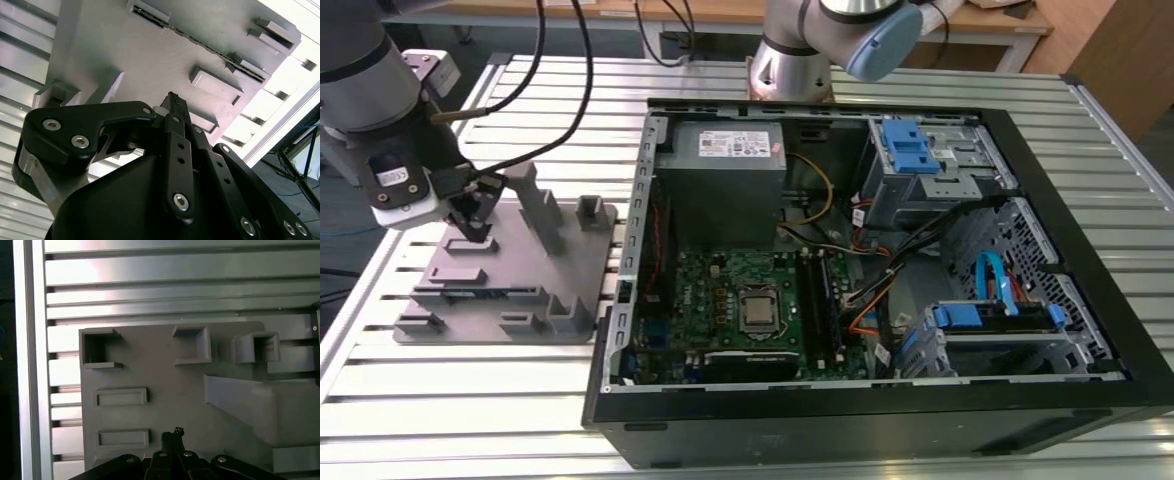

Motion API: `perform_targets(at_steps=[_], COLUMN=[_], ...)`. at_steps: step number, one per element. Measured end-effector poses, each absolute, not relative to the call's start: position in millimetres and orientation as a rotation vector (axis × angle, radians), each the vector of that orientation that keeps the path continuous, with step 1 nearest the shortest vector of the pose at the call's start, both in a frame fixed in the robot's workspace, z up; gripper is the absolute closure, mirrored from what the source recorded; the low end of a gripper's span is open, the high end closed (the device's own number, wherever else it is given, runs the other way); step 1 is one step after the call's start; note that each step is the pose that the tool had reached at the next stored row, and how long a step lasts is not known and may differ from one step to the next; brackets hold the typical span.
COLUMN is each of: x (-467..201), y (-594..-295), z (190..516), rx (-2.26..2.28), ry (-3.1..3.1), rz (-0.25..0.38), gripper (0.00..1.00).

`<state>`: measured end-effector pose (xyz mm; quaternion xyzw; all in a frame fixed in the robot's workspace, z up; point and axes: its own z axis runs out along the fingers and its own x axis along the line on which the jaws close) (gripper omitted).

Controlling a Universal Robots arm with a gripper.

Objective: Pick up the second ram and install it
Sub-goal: 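Reach for the second ram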

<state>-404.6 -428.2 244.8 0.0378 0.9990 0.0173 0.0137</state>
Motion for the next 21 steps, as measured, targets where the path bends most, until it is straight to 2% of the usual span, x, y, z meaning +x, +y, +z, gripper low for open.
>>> perform_targets(at_steps=[3, 9, 16, 21], x=[-403.9, -402.6, -394.8, -394.2], y=[-429.7, -447.2, -450.6, -451.9], z=[243.6, 237.3, 228.9, 224.7], rx=[0.117, 0.117, 0.104, 0.077], ry=[3.111, 3.111, 3.111, 3.112], rz=[0.027, 0.024, 0.02, -0.007], gripper=[0.89, 0.89, 0.89, 0.89])
